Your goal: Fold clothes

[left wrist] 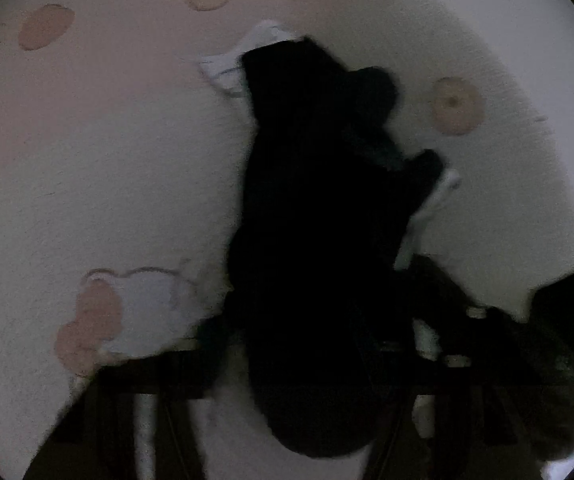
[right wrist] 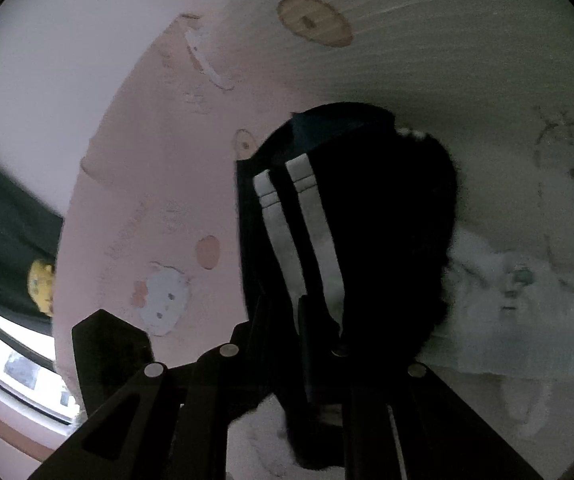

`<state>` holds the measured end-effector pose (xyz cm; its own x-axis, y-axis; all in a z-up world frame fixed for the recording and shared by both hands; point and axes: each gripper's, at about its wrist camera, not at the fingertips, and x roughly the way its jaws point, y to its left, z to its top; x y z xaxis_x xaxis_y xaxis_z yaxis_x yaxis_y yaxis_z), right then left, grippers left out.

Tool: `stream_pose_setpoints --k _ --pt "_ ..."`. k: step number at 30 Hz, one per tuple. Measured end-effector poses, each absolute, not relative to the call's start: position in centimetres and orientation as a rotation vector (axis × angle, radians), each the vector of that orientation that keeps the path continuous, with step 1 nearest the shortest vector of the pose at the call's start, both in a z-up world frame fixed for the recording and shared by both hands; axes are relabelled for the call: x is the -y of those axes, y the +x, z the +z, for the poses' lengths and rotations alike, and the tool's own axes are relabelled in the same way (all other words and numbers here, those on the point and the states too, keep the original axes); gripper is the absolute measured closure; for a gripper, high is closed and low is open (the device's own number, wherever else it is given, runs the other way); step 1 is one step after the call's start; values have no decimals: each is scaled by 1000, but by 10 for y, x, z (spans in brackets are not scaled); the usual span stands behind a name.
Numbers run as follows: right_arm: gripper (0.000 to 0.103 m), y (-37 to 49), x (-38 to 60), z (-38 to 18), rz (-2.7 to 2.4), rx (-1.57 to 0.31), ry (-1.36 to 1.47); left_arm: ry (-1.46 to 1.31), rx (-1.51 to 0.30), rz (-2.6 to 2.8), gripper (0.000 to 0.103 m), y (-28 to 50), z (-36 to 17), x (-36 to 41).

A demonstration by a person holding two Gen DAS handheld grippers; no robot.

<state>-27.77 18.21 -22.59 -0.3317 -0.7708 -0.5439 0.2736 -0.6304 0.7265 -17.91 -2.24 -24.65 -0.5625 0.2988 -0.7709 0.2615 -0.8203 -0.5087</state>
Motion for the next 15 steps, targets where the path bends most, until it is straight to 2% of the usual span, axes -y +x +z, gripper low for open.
stream_pose_setpoints --k 2,3,4,5,6,13,15 --pt "87 -278 -191 -222 -2053 679 1228 -1522 902 2657 77 -181 -252 24" --pt "73 -278 -197 -220 -2076 674 1230 -1519 910 2672 81 -181 -254 28" --pt "63 -278 -203 -218 -2098 670 1232 -1515 918 2686 82 -181 -255 31" --pt "44 -277 -208 -215 -2141 647 1232 -1518 911 2702 83 -182 -255 33" --pt "40 -276 -214 -211 -2197 614 1228 -1520 903 2718 85 -182 -255 35" --pt "38 -276 -239 -210 -2362 509 1274 -1526 848 2811 86 -182 -252 41" --pt "37 -278 -238 -216 -2363 487 1307 -1519 817 2828 89 -184 -253 45"
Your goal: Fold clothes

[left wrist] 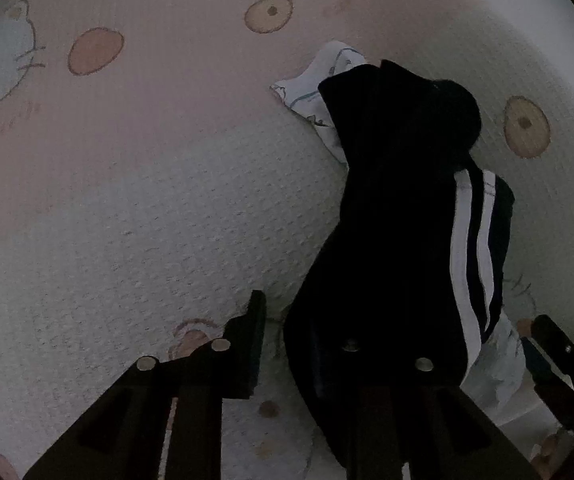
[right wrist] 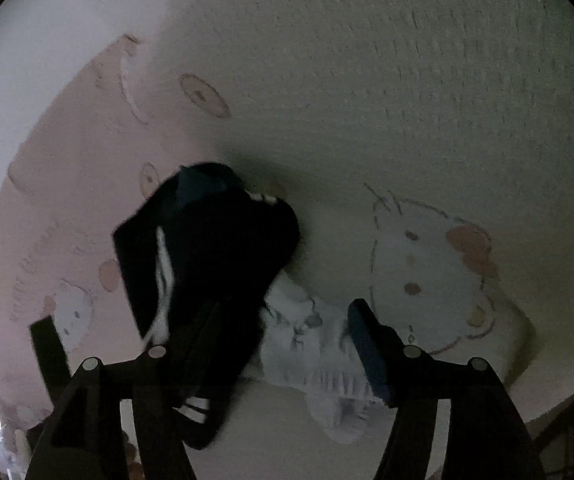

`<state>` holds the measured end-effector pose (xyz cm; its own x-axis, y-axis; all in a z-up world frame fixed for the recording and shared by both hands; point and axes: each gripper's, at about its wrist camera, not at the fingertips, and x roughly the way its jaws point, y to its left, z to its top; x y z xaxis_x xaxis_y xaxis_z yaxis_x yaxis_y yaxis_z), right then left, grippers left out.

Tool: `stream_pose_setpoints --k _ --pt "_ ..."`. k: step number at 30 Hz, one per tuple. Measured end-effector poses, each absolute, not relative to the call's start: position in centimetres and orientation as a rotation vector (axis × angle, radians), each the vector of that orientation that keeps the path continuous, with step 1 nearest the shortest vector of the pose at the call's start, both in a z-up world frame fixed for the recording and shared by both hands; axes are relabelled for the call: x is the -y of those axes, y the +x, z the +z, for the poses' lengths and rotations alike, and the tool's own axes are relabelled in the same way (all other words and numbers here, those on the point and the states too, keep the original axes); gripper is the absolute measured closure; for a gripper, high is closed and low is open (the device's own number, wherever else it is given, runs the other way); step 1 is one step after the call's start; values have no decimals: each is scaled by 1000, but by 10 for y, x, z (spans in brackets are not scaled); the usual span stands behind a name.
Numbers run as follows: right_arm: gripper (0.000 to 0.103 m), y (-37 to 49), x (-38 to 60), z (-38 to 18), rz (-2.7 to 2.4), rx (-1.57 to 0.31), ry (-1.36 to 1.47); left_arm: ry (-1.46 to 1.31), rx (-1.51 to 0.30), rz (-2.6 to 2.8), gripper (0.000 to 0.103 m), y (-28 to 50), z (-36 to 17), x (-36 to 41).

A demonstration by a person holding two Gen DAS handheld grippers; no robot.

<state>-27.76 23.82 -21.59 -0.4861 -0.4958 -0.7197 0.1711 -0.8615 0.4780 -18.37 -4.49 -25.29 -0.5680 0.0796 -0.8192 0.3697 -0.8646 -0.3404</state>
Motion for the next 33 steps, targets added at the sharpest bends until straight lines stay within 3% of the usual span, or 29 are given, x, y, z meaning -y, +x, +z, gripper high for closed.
stream_pose_setpoints --k 5,8,10,13,14,16,17,18,25,33 --pt "37 -282 -235 -228 -2374 436 1363 1351 -824 -2566 90 -178 -251 48" --pt "37 -284 -235 -240 -2357 424 1395 1355 -973 -2536 89 -173 -251 61" --pt "55 -284 -231 -248 -2352 372 1443 1388 -1110 -2503 89 -172 -248 70" --pt "70 -284 -226 -252 -2343 326 1461 1434 -1160 -2477 83 -169 -236 73" --pt "72 -284 -227 -252 -2320 357 1461 1418 -1139 -2487 77 -170 -231 72" --pt "74 -284 -233 -251 -2239 487 1443 1365 -1064 -2537 55 -165 -216 66" --pt "74 -283 -234 -250 -2204 530 1425 1348 -1039 -2562 39 -163 -209 61" --pt "75 -283 -236 -249 -2167 572 1406 1355 -1039 -2580 36 -162 -206 58" --pt "75 -274 -227 -236 -1946 713 1307 1441 -909 -2740 36 -148 -182 23" --pt "79 -259 -185 -229 -1795 619 1289 1495 -900 -2877 36 -128 -183 3"
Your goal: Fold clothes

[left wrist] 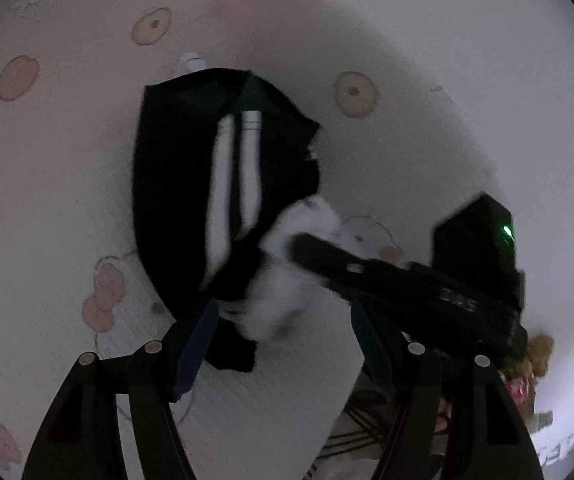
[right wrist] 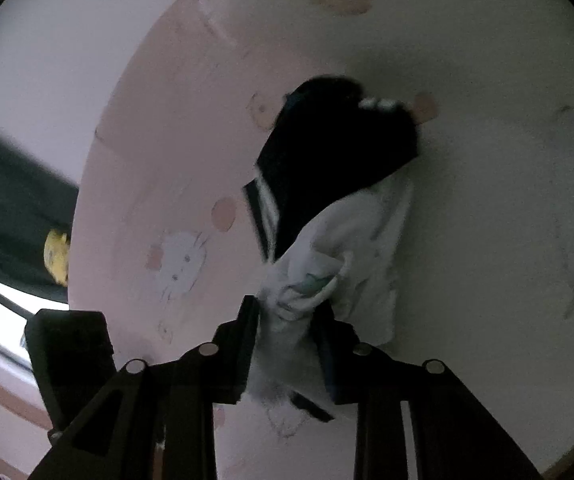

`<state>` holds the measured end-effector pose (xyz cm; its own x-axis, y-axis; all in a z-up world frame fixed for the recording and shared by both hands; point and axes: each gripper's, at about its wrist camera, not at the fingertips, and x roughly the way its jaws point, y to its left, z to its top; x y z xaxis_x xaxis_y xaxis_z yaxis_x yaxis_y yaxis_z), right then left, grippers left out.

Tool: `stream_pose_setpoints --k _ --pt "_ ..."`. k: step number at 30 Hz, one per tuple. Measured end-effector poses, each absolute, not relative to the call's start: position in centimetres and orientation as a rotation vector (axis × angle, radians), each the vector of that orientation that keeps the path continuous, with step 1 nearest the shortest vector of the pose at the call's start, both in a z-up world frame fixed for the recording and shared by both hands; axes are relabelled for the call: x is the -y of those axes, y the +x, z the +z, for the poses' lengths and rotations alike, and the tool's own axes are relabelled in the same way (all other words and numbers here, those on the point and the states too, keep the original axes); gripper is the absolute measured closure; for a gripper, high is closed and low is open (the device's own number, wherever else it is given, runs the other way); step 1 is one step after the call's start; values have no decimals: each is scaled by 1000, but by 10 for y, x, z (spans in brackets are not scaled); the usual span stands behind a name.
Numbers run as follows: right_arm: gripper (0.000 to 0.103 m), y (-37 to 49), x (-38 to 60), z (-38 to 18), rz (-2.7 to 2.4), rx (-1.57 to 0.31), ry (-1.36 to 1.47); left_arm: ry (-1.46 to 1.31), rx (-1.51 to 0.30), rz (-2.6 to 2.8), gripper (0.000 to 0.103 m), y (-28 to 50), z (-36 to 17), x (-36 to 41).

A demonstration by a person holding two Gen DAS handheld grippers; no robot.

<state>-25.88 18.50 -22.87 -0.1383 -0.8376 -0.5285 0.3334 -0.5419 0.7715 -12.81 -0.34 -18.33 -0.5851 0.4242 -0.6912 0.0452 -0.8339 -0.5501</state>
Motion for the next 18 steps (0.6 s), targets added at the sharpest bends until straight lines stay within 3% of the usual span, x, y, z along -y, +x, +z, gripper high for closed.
stream_pose_setpoints --k 4,18 --pt "81 -249 -163 -230 -1766 575 1306 -1292 678 2594 36 -124 -189 1" --pt "82 -241 -103 -222 -1629 499 1312 -1165 670 2739 37 -93 -194 11"
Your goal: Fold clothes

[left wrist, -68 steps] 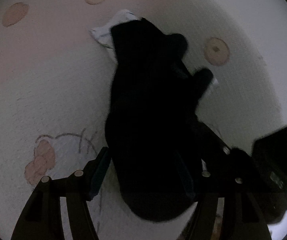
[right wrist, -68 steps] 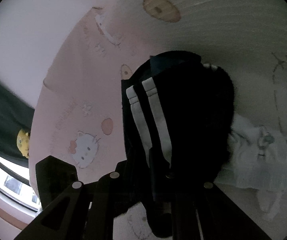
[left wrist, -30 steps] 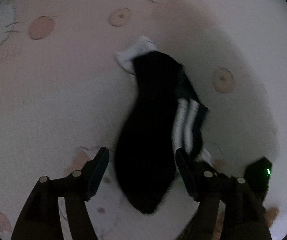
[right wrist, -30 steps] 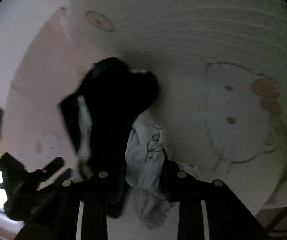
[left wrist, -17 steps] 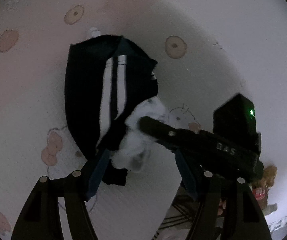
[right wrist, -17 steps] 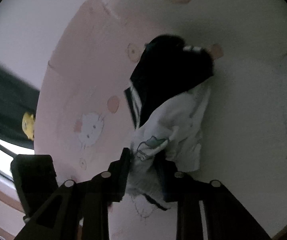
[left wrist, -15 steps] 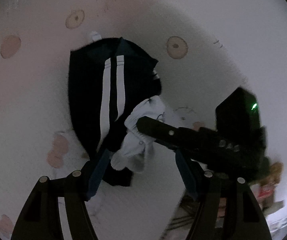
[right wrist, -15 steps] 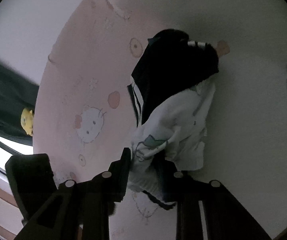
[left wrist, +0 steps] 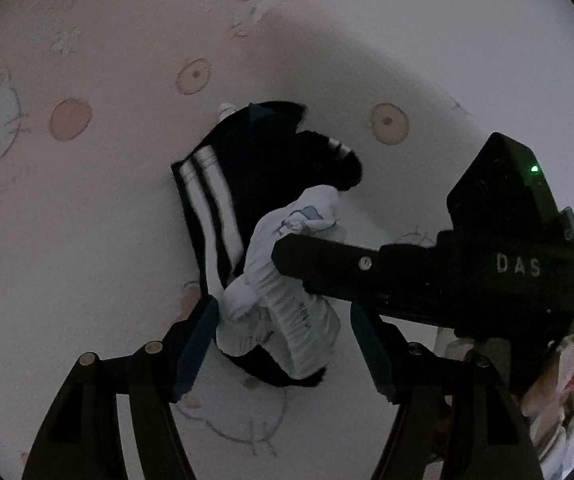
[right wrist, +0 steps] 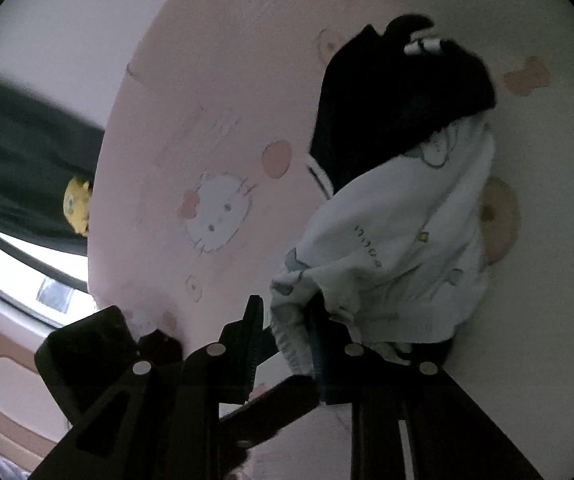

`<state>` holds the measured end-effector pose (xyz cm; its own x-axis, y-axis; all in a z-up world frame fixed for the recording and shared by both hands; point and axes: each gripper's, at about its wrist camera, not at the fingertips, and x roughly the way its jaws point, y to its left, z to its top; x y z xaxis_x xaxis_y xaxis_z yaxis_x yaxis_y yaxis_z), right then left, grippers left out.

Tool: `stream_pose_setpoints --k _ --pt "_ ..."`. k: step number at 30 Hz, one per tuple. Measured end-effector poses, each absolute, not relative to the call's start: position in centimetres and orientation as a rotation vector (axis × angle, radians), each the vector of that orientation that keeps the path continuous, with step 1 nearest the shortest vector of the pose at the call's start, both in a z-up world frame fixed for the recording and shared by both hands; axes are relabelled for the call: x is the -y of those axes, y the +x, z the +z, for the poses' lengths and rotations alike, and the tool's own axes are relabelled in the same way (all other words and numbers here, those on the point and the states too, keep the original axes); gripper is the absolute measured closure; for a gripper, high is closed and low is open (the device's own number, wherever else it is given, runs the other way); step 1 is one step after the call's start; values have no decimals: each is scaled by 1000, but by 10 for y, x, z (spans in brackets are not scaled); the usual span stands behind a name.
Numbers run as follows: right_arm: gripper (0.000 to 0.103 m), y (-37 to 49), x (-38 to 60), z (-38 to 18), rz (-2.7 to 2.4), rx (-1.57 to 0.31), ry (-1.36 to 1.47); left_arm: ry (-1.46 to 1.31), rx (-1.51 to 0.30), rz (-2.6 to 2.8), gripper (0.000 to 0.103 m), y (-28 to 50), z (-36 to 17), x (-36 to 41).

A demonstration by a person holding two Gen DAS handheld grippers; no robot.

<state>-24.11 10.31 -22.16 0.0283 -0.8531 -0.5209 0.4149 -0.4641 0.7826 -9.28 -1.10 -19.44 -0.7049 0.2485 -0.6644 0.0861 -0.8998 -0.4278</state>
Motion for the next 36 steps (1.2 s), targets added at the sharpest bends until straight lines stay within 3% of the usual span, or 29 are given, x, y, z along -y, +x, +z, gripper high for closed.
stream_pose_setpoints --k 2,4,6,10,12,14,16,18,24,33,35,36 --pt "82 -239 -96 -224 -1645 461 1332 -1158 693 2728 38 -96 -201 16" --pt "82 -238 -90 -225 -1647 453 1346 -1133 699 2725 45 -98 -205 15" --pt "82 -243 -90 -226 -1656 447 1354 -1176 706 2746 65 -110 -211 14" --pt "81 -246 -83 -221 -1689 399 1362 -1269 764 2748 80 -128 -223 14" --pt "81 -245 -85 -218 -1709 386 1366 -1290 772 2753 81 -132 -226 11" --pt "71 -249 -95 -214 -1723 395 1363 -1302 753 2764 81 -134 -227 6" --pt "45 -252 -109 -211 -1750 404 1359 -1330 716 2785 81 -137 -227 4" --pt "35 -258 -125 -208 -1818 418 1351 -1345 697 2801 81 -140 -228 2" --pt "31 -281 -167 -227 -1932 661 1357 -1350 816 2785 81 -147 -237 7" --pt "31 -293 -155 -259 -2024 770 1335 -1360 944 2770 81 -154 -241 18" --pt "37 -294 -150 -260 -2021 769 1319 -1366 957 2762 81 -155 -243 22" --pt "46 -294 -148 -260 -2015 769 1308 -1368 960 2761 81 -154 -244 26"
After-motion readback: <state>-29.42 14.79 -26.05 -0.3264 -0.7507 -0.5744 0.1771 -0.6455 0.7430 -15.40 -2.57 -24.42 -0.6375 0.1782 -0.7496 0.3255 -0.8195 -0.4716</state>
